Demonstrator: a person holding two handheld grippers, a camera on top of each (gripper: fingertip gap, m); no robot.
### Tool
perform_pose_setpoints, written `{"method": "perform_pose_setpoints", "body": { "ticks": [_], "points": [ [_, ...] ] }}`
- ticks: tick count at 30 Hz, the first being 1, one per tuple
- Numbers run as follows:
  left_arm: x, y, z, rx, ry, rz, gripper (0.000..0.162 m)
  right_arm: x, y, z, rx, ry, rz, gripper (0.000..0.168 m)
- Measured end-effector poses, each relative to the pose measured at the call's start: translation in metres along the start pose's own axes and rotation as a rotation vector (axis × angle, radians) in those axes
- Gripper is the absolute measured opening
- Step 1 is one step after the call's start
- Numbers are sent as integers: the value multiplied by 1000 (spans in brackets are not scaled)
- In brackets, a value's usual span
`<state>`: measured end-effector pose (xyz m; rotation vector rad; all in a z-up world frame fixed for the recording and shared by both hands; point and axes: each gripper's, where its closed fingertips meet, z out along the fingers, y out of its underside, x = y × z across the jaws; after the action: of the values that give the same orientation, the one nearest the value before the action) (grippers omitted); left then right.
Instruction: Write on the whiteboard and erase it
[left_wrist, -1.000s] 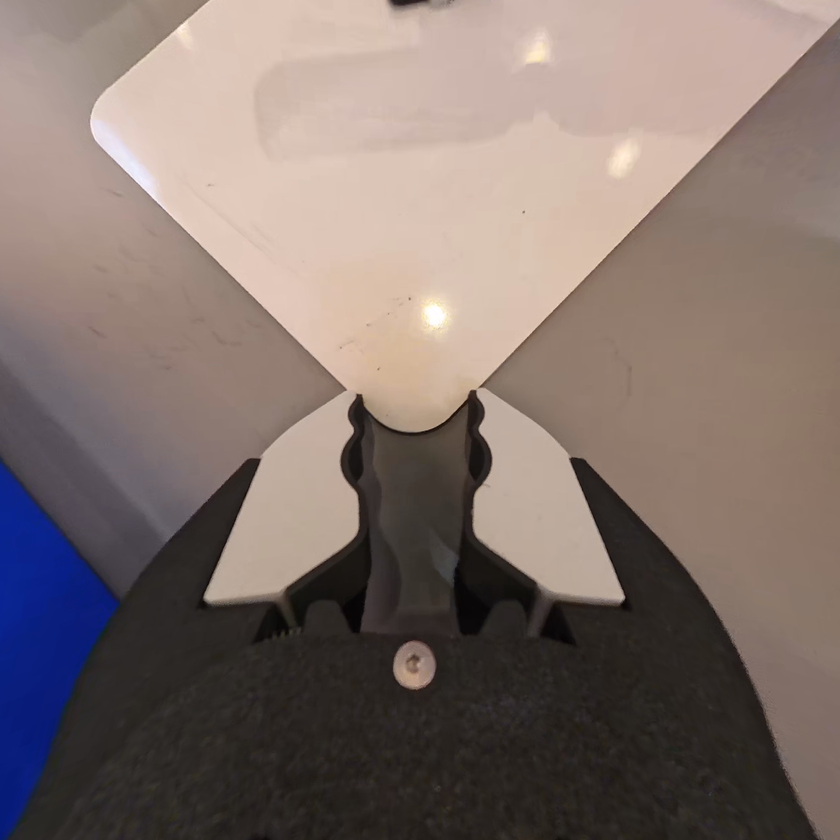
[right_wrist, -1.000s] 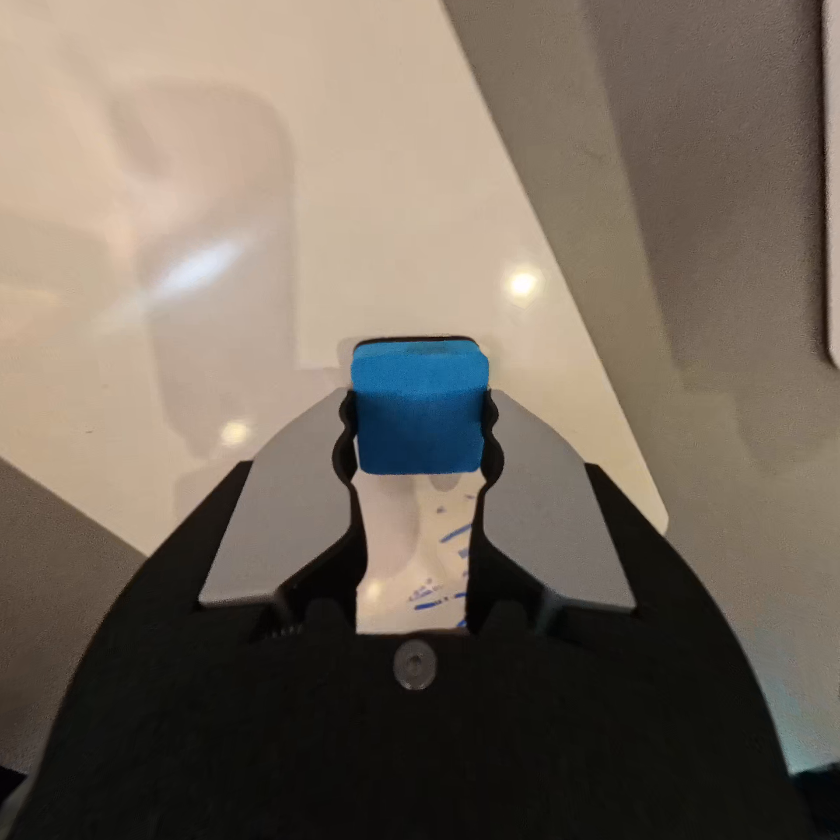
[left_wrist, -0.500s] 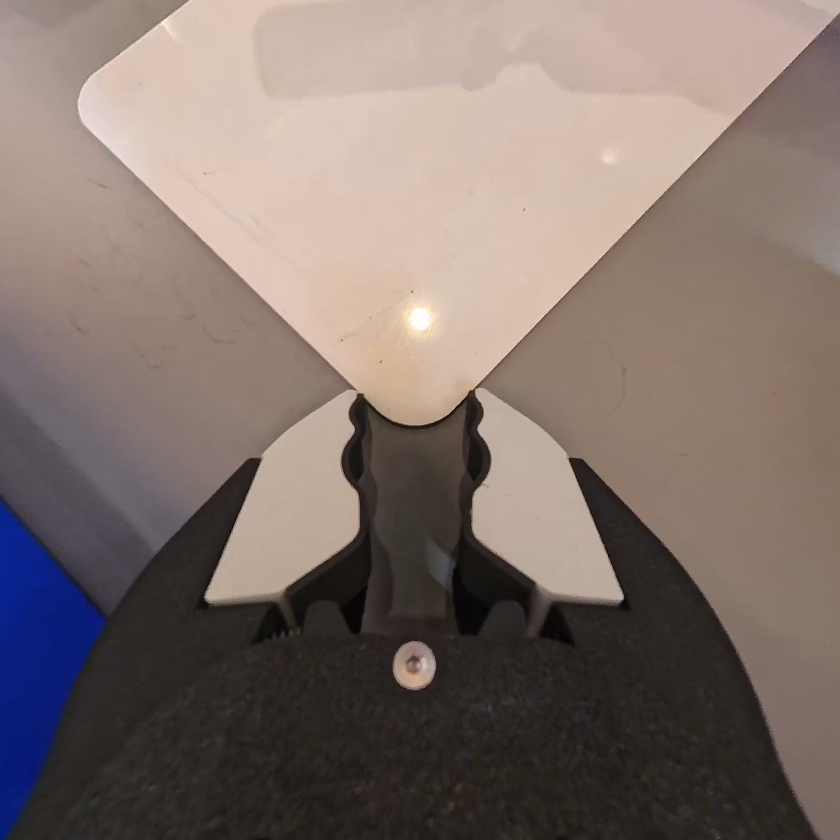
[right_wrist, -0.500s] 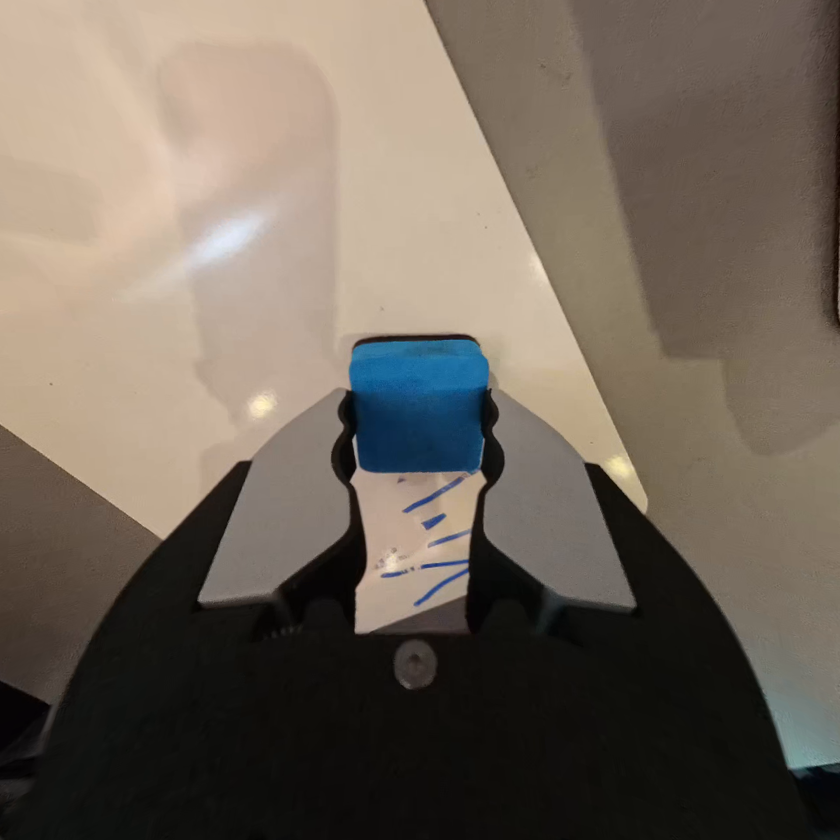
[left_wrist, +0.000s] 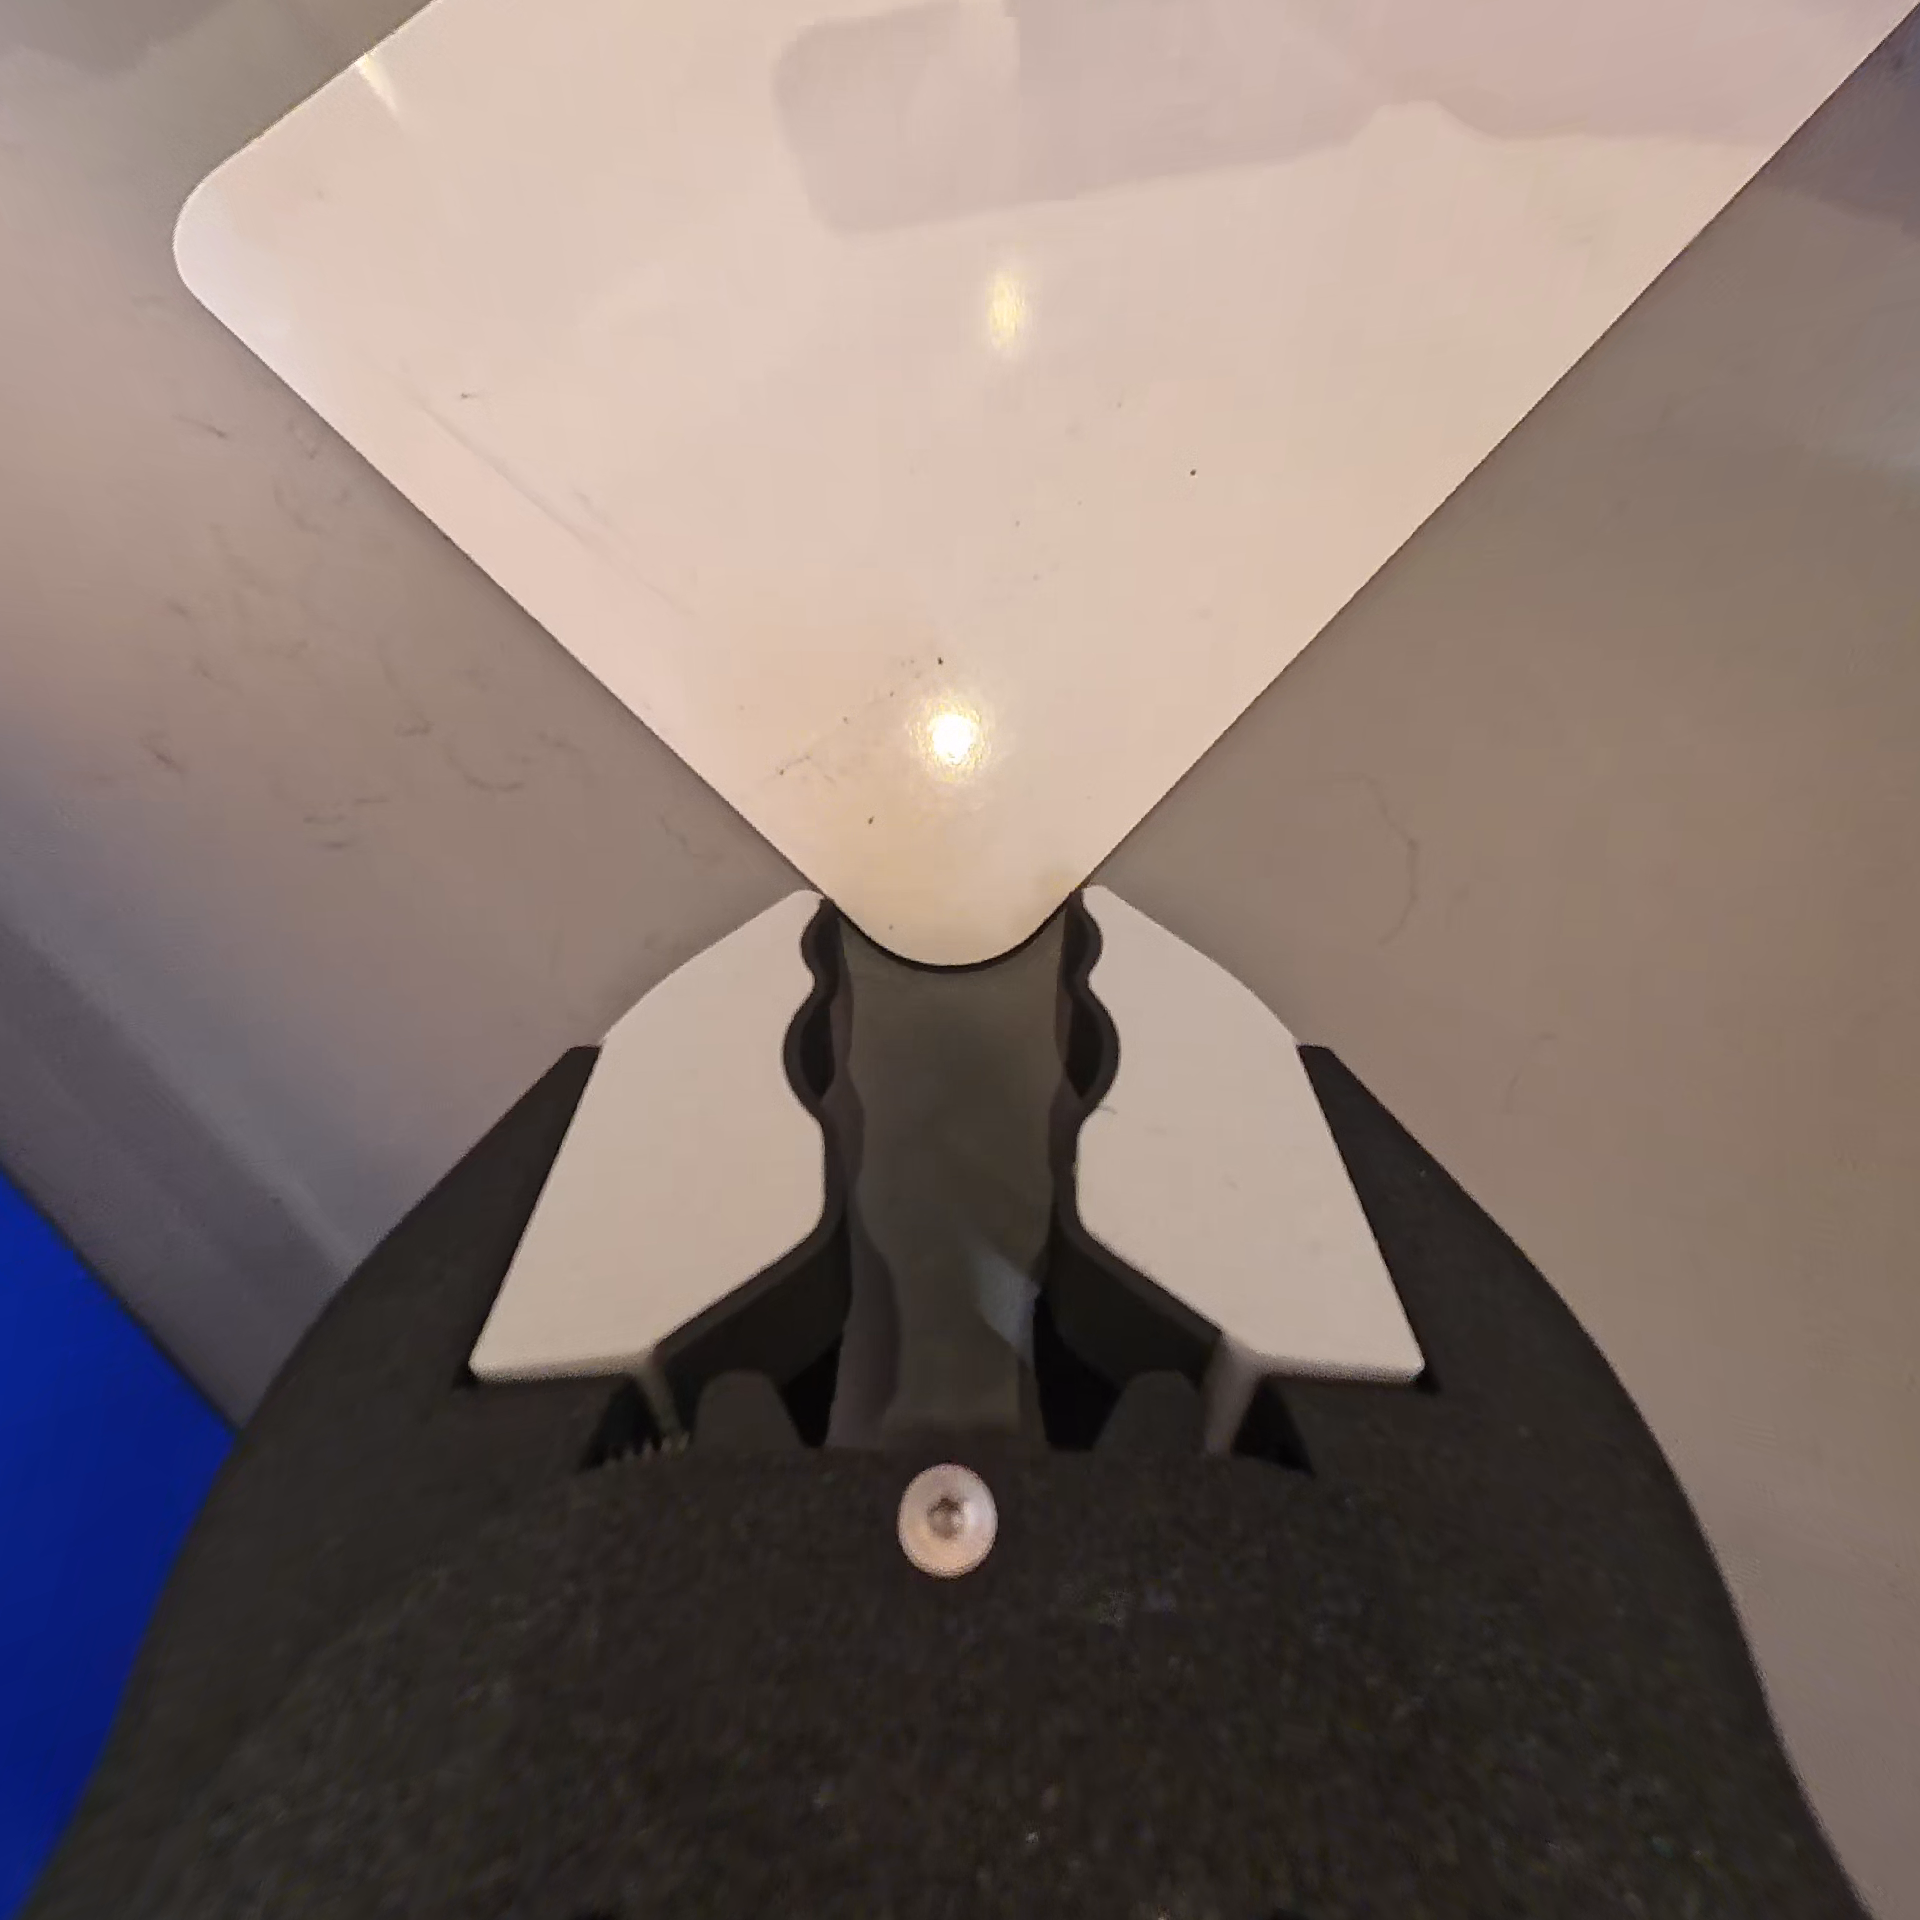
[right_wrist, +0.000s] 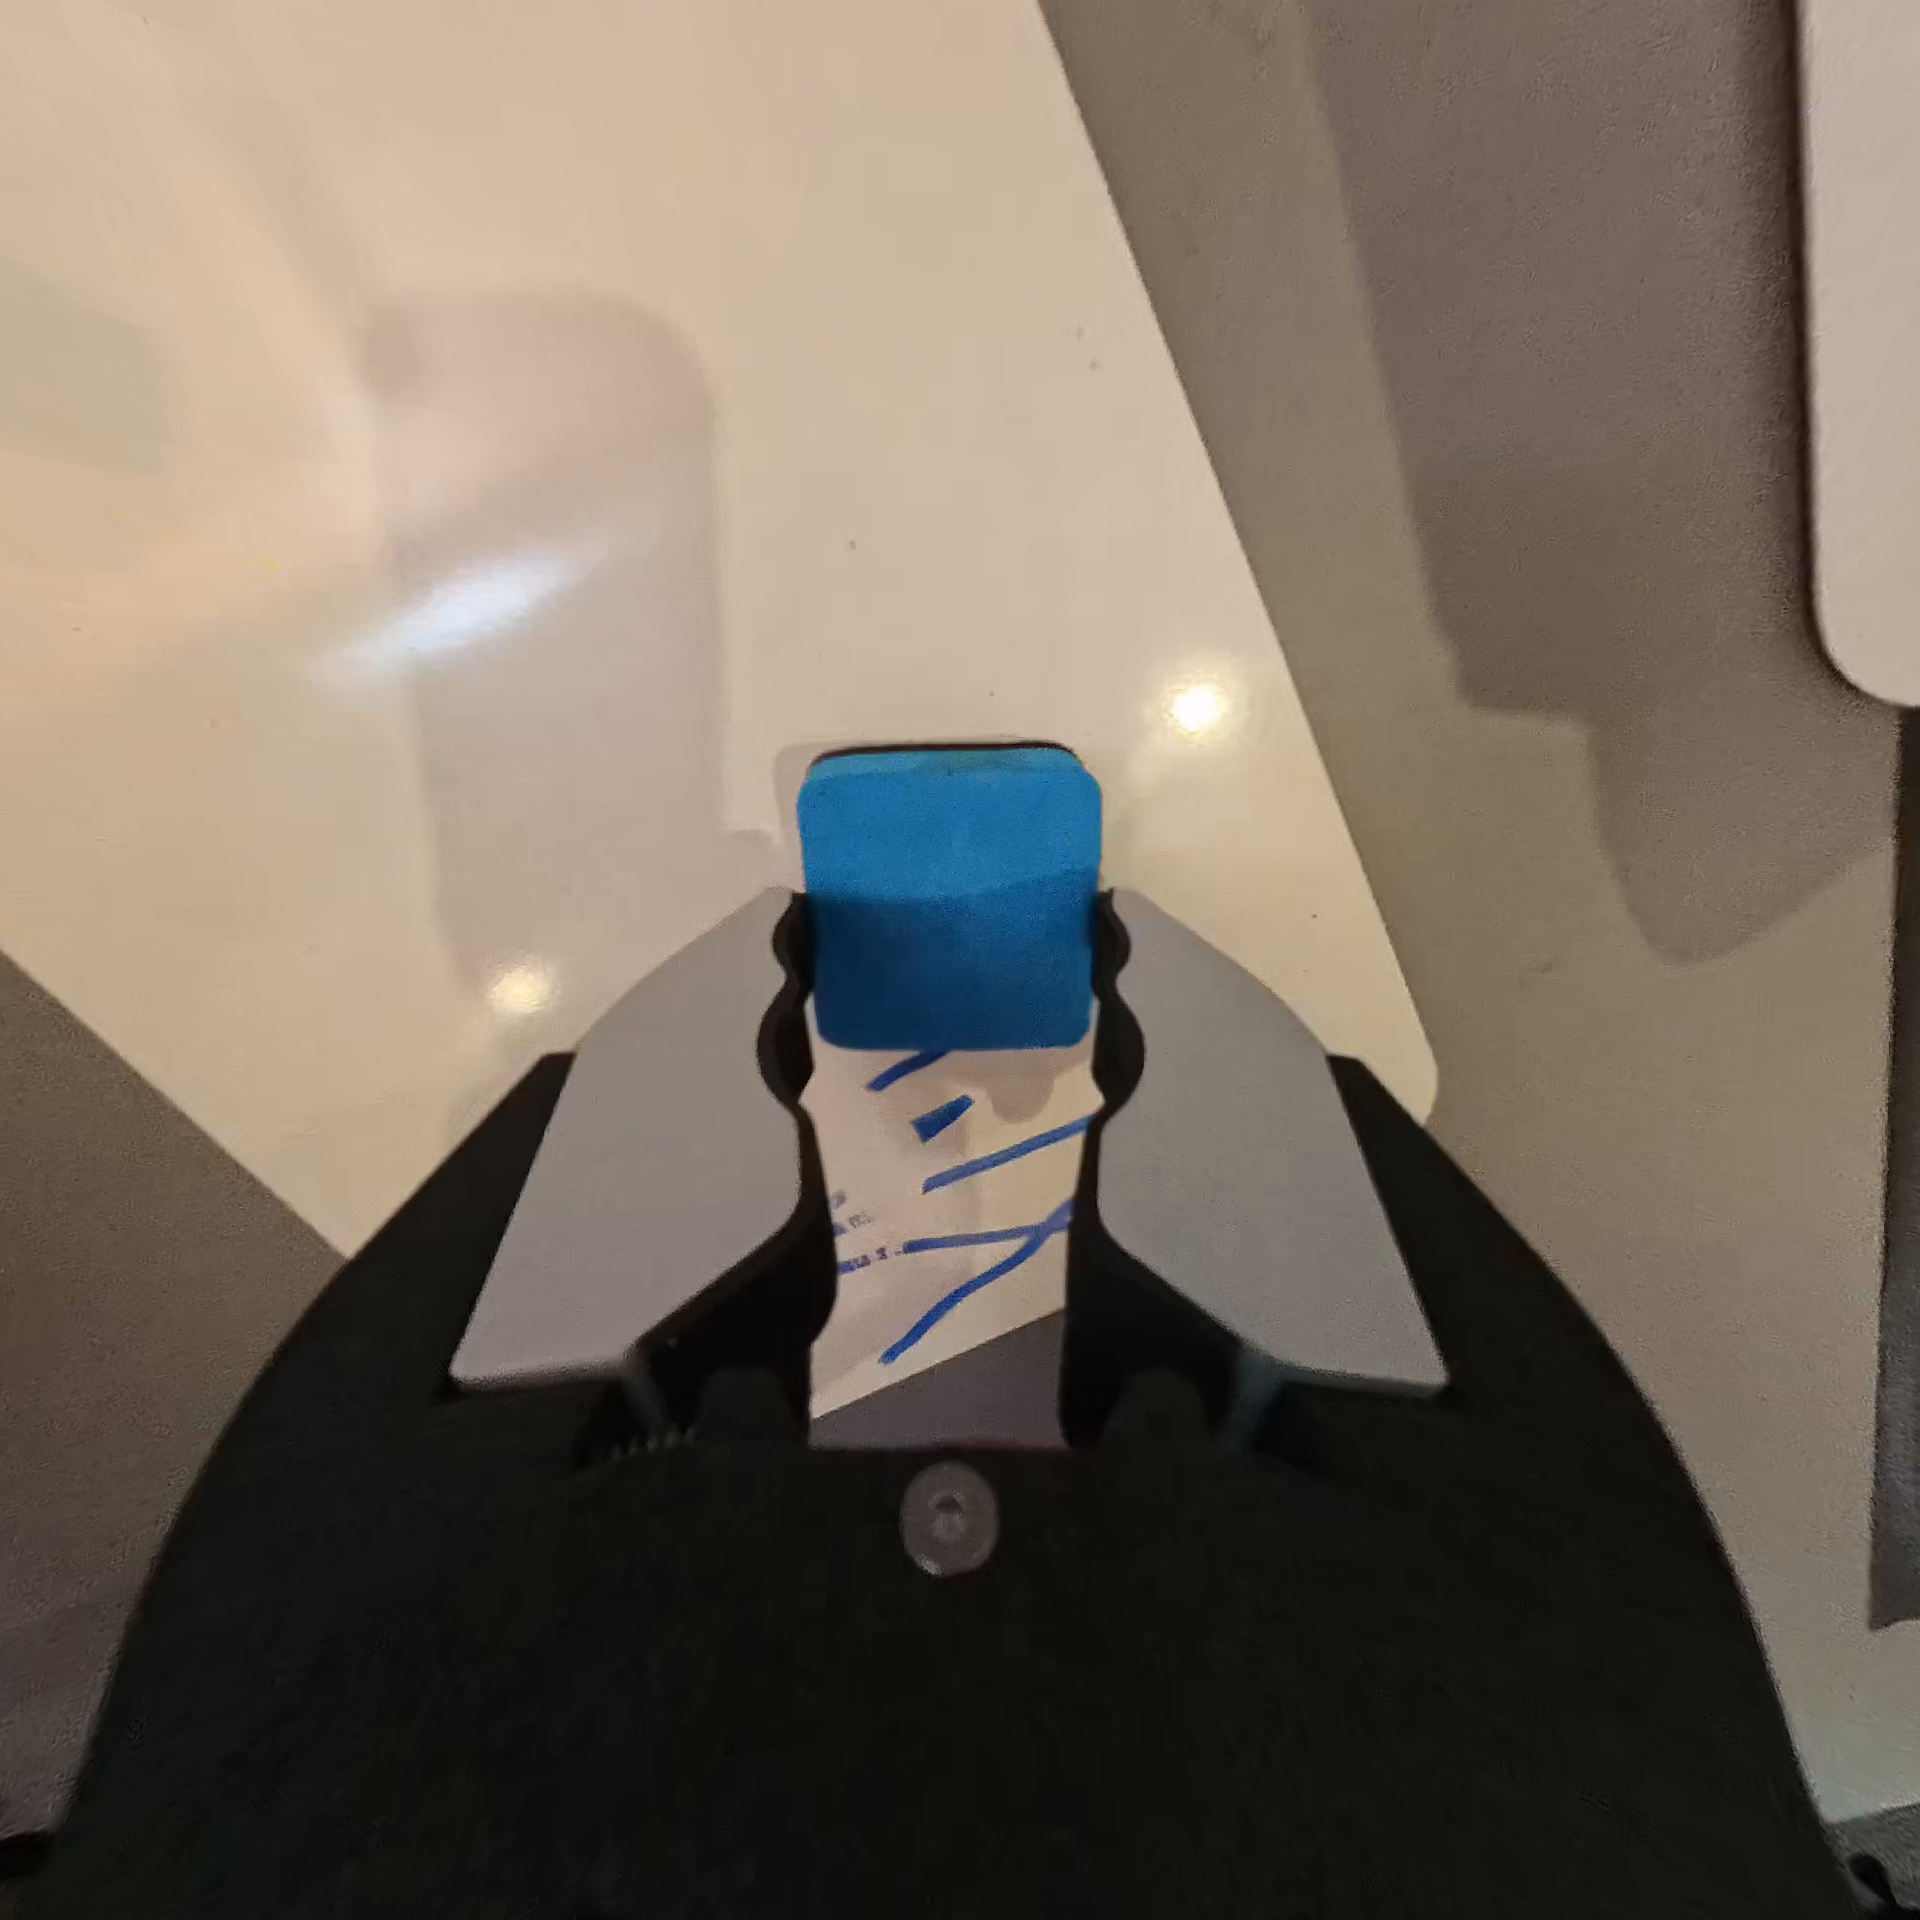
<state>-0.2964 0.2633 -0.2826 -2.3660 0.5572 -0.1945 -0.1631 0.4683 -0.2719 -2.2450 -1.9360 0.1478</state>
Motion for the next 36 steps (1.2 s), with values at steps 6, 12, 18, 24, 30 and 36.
{"method": "perform_pose_setpoints", "body": {
  "ticks": [6, 12, 18, 24, 30, 36],
  "points": [
    [0, 0, 0, 5, 0, 0, 41, 21, 30, -2, -66, 6, 87, 50],
    [1, -1, 0, 3, 0, 1, 37, -12, 18, -3, -83, -21, -28, 50],
    [1, -1, 0, 10, -7, -3, 36, 50, 37, -26, -33, 111, 144, 50],
    [1, -1, 1, 8, -11, -7, 37, 25, 33, -1, -60, 44, 148, 50],
    [1, -1, 1, 10, -17, -12, 37, -36, 8, -7, -60, 26, -62, 51],
    [3, 1, -1, 5, -15, -6, 33, 45, 71, -10, -130, 91, 302, 51]
  ]
}}
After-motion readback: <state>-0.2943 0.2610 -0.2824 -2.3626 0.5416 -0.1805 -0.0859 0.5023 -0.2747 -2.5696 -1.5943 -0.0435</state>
